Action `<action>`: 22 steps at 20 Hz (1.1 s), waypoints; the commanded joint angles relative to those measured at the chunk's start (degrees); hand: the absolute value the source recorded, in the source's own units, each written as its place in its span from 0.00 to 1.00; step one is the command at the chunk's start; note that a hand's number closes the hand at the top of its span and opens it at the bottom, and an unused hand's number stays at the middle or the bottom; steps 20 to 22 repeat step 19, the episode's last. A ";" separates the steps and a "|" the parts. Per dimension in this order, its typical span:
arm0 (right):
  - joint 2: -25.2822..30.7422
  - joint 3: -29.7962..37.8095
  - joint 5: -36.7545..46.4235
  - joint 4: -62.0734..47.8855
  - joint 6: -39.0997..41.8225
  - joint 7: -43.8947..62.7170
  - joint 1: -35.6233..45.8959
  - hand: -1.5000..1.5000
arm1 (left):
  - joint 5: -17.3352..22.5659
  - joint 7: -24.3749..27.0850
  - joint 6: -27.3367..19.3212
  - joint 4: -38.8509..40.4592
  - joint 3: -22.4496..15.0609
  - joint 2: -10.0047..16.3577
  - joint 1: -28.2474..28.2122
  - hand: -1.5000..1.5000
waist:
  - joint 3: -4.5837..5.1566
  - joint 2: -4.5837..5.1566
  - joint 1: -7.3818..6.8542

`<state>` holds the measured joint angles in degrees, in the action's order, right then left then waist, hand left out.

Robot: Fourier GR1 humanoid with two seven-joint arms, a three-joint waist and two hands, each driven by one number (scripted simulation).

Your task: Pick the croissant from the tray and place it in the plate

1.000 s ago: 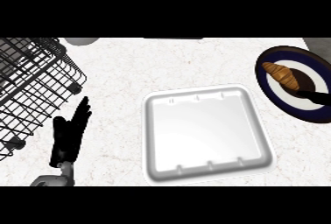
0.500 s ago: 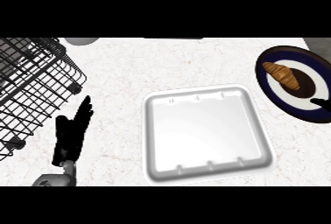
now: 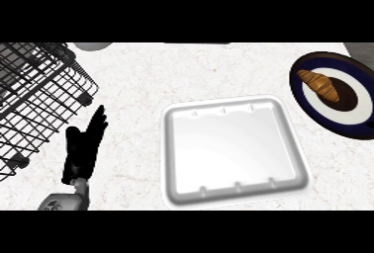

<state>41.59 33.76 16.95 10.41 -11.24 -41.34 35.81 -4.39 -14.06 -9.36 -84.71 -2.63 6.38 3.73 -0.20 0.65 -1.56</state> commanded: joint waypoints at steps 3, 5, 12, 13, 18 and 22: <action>4.24 1.80 -2.00 -0.62 1.99 -1.69 -2.43 0.00 | -0.76 1.18 -0.05 -1.36 -0.91 -0.70 -2.38 0.50 | -0.07 0.05 -0.29; 2.23 2.45 -3.14 -0.52 1.00 -2.75 -2.57 0.00 | 0.94 1.31 1.81 2.32 1.76 0.99 0.83 0.50 | -0.03 0.04 0.03; 5.76 3.98 -4.44 -1.27 -1.21 -0.79 -2.68 0.00 | -1.44 -0.47 -0.44 -1.48 -2.13 -2.38 -1.80 0.50 | -0.18 0.25 -0.76; 4.07 4.35 -5.08 -1.03 -2.58 -2.21 -3.59 0.00 | -1.15 0.33 0.32 -0.90 -1.17 -1.29 -1.23 0.50 | -0.11 0.11 -0.32; 6.13 3.98 -5.00 -1.68 -0.53 -3.37 -7.37 0.00 | 0.78 2.77 2.01 1.82 1.86 0.38 -1.06 0.50 | -0.08 0.09 0.07; 7.63 3.66 -4.52 -1.86 -0.92 -0.51 -5.12 0.00 | 0.37 4.93 1.75 2.43 1.41 -0.13 -2.79 0.50 | -0.11 0.25 -0.49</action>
